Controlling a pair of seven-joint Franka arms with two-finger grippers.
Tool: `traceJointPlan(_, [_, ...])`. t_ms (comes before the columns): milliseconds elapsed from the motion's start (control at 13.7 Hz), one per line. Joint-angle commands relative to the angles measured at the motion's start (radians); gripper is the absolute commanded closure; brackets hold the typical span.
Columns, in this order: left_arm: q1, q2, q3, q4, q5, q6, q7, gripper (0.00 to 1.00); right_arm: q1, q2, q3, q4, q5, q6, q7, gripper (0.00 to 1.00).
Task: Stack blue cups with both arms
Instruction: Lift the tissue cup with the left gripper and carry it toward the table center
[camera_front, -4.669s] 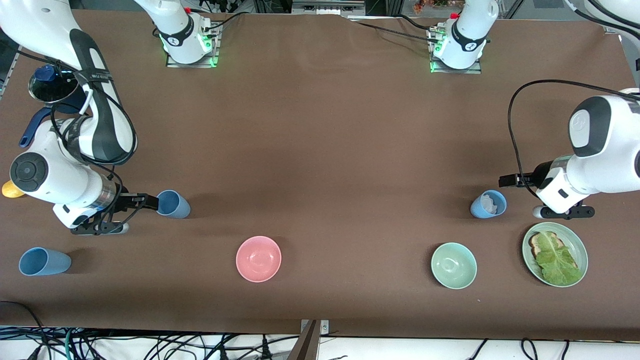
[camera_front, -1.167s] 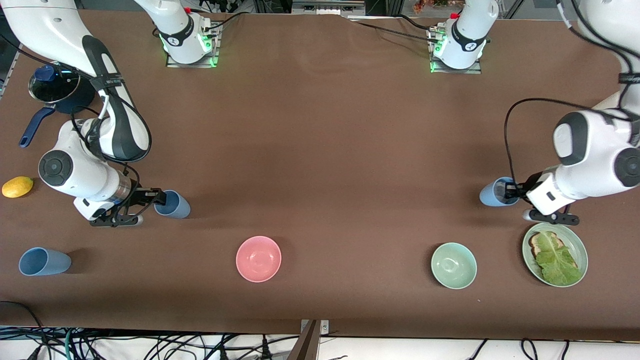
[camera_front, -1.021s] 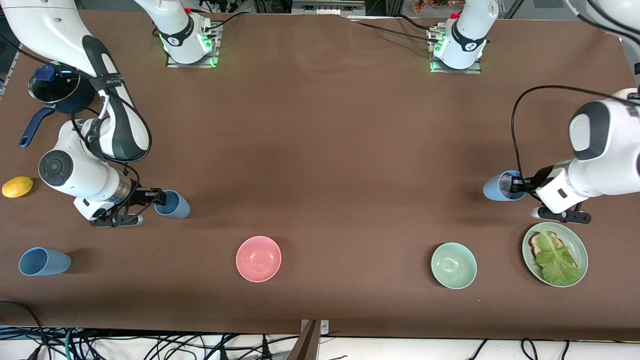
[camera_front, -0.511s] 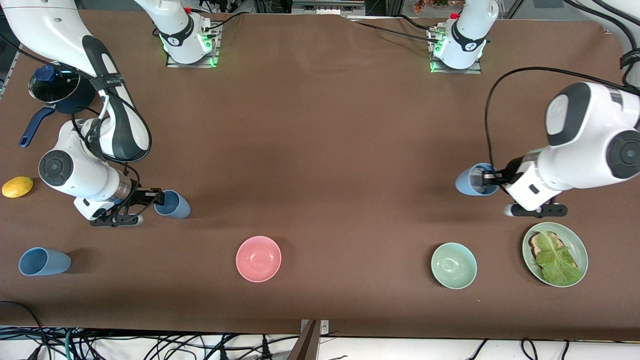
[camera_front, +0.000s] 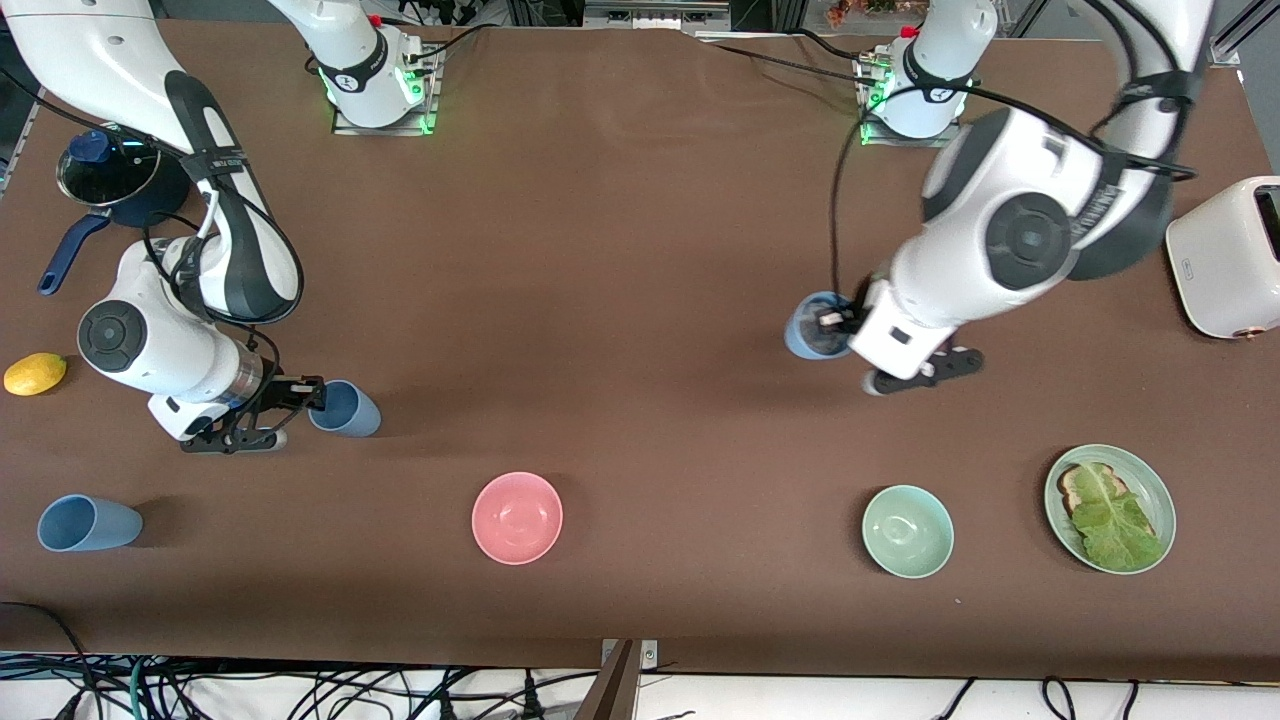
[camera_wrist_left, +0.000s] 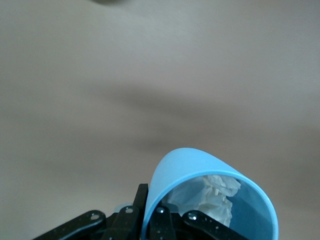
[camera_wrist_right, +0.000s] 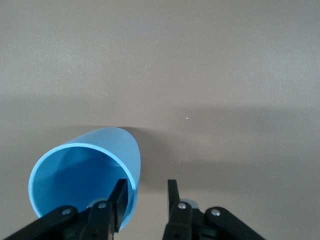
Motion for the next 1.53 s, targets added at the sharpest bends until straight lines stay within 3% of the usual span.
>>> traceJointPlan(0, [-0.119, 0.067, 0.015, 0.091, 0.017, 0.027, -0.186, 1.0, -0.012, -0.033, 0.011, -0.036, -0.005, 0.009, 0.006, 0.65])
traceJointPlan(146, [-0.218, 0.104, 0.047, 0.119, 0.018, 0.069, -0.306, 1.0, -0.012, -0.033, 0.011, -0.036, -0.005, 0.007, 0.007, 0.72])
traceJointPlan(438, [-0.411, 0.171, 0.186, 0.13, 0.023, 0.168, -0.426, 1.0, -0.012, -0.034, 0.013, -0.036, -0.005, 0.006, 0.009, 0.81])
traceJointPlan(802, [-0.468, 0.237, 0.228, 0.13, 0.023, 0.266, -0.477, 1.0, -0.012, -0.034, 0.013, -0.036, -0.005, 0.006, 0.009, 1.0])
traceJointPlan(1240, [-0.525, 0.319, 0.28, 0.128, 0.026, 0.392, -0.529, 1.0, -0.012, -0.033, 0.013, -0.018, -0.006, 0.004, -0.002, 1.0])
traceJointPlan(1459, [-0.525, 0.36, 0.283, 0.127, 0.027, 0.447, -0.535, 1.0, -0.011, -0.031, 0.013, 0.07, -0.006, -0.094, -0.005, 1.0])
